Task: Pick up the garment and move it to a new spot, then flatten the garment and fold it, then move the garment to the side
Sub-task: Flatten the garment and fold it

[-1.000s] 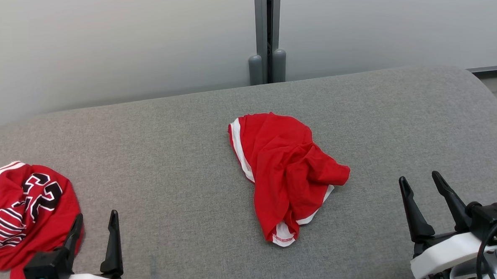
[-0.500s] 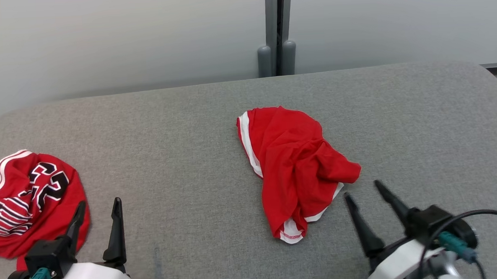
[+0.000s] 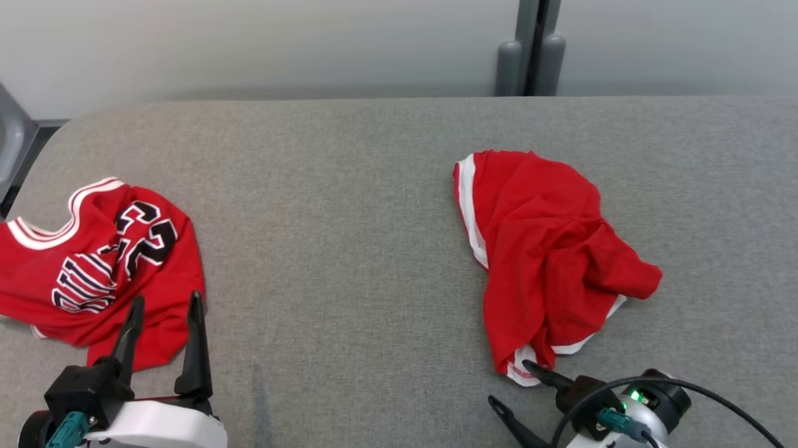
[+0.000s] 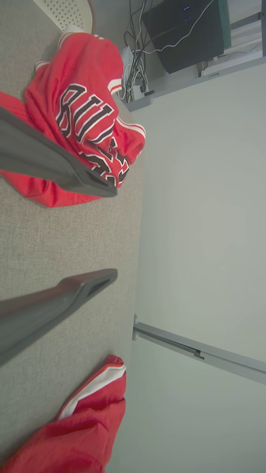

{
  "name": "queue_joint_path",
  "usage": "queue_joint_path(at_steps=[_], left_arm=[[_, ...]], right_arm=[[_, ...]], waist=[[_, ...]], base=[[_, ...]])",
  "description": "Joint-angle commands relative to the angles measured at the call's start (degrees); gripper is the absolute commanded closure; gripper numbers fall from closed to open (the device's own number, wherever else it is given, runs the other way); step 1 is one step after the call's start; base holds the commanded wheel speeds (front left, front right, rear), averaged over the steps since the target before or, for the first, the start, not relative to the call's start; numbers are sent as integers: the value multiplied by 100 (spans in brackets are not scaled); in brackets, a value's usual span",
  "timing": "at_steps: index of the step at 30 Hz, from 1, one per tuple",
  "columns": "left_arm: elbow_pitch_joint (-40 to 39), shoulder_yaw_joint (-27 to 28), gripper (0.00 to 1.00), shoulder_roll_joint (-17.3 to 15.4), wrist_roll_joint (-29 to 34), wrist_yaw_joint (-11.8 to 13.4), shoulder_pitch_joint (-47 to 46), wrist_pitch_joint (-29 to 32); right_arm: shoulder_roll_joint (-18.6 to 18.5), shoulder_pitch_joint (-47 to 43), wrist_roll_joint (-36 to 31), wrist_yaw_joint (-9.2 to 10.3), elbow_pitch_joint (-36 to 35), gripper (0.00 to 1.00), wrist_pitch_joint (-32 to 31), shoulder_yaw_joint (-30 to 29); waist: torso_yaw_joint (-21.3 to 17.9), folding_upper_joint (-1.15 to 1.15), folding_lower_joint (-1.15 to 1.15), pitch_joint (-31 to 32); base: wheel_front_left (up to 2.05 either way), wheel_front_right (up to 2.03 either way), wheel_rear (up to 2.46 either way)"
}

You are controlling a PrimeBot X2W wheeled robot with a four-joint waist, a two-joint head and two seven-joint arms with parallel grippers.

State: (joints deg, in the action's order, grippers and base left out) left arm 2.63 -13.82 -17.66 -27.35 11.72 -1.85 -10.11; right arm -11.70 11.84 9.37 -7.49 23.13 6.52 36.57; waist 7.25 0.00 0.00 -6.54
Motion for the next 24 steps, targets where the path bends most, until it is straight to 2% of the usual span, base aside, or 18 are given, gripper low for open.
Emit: queue_joint_path(at_steps=[1, 2, 3, 4, 5, 9, 15, 24], left_arm=[[46, 3, 0, -15, -10, -13, -102, -32], [64, -12, 0, -24, 25, -9, -131, -45], [80, -25, 0, -3, 18, -21, -159, -53], [91, -35, 0, 15, 8, -33, -169, -69], [105, -44, 0, 23, 4, -37, -170, -71], [158, -54, 0, 36, 7, -32, -228, -114], [182, -32, 0, -8, -6, -22, -237, -136], [195, -116, 0, 0, -14, -49, -363, -76]], right_arm=[[-69, 125, -99, -1, 151, 0, 52, 43], [-56, 187, -103, -1, 291, 0, 59, 50], [-42, 269, -142, -1, 408, 26, 88, 54], [-22, 329, -151, -1, 531, 66, 88, 52], [-7, 377, -142, -1, 629, 100, 110, 69], [63, 571, -81, -1, 863, 100, 237, 105], [233, 835, 54, -1, 679, 100, 403, 257], [676, 1680, 564, -1, -481, 100, 529, 798]], waist=[[99, 0, 0, -90], [122, 0, 0, -115], [135, 0, 0, -128], [143, 0, 0, -140], [149, 0, 0, -152], [135, 0, 0, -176], [17, 0, 0, -160], [-90, 0, 0, -115]], base=[[0, 0, 0], [0, 0, 0], [0, 0, 0], [0, 0, 0], [0, 0, 0], [0, 0, 0], [0, 0, 0], [0, 0, 0]])
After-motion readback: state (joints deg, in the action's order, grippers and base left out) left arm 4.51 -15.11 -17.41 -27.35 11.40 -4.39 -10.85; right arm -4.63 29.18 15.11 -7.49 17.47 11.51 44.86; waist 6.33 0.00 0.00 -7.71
